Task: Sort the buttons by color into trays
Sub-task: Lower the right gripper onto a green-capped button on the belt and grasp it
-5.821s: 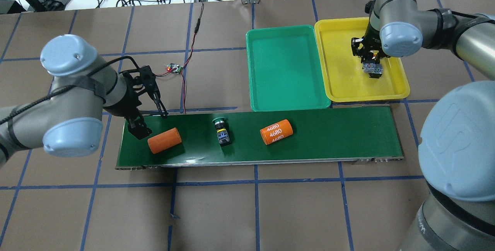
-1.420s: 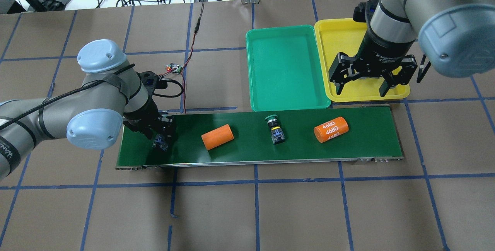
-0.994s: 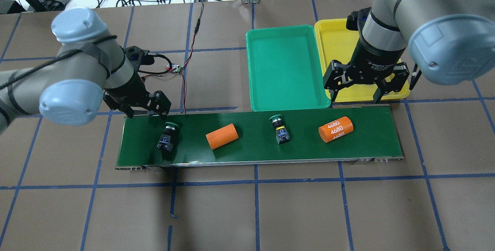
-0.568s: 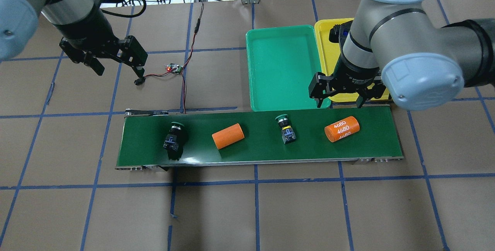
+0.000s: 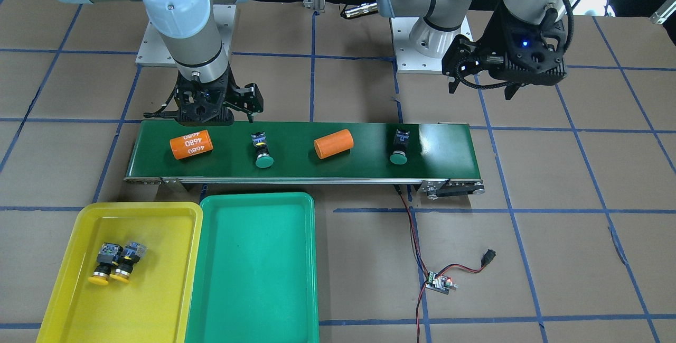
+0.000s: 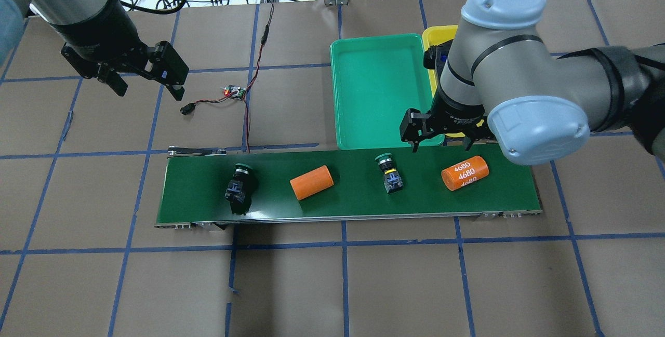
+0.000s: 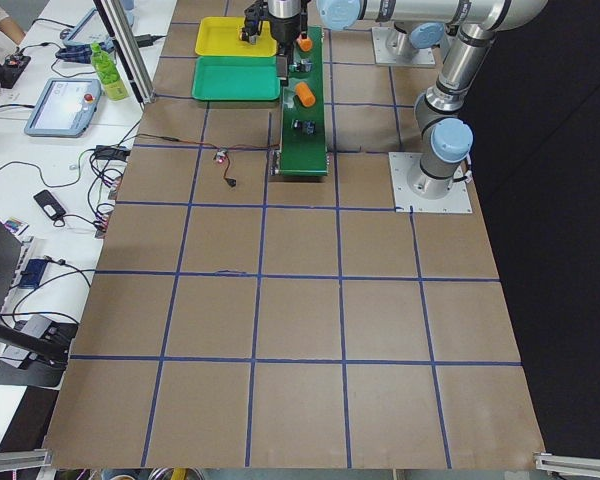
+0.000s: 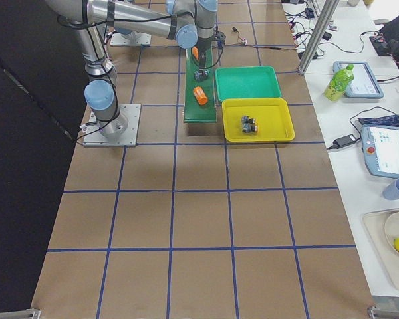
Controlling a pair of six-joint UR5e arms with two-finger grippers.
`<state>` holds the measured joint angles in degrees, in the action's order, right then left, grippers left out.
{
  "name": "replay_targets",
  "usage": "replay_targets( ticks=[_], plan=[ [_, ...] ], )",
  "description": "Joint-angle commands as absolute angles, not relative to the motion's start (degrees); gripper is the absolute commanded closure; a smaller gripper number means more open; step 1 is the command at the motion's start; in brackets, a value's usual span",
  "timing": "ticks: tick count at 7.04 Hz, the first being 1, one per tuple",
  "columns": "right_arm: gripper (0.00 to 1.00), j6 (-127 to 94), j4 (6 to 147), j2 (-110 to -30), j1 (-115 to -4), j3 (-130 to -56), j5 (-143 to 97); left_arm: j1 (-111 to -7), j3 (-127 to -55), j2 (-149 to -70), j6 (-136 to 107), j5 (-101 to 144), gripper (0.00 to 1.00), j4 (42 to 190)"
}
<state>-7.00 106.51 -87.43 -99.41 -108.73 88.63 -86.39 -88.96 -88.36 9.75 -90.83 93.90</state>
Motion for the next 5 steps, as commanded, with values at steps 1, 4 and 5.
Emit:
replay_targets(
  ticks=[1,4,5],
  plan=[
    [0.0,-7.03,112.03,-86.05,-99.75,-111.61,88.16,-86.22,-88.77,-88.24,8.09,-90.7,0.0,93.0],
    [0.0,-7.03,116.42,-82.72,-100.28,-112.68,88.07,-86.22,-89.04,-88.5,8.0,-90.7,0.0,91.15],
    [0.0,-7.21,116.89,-81.23,-100.81,-112.59,88.68,-86.31,-89.21,-88.33,7.91,-90.7,0.0,90.79]
  ],
)
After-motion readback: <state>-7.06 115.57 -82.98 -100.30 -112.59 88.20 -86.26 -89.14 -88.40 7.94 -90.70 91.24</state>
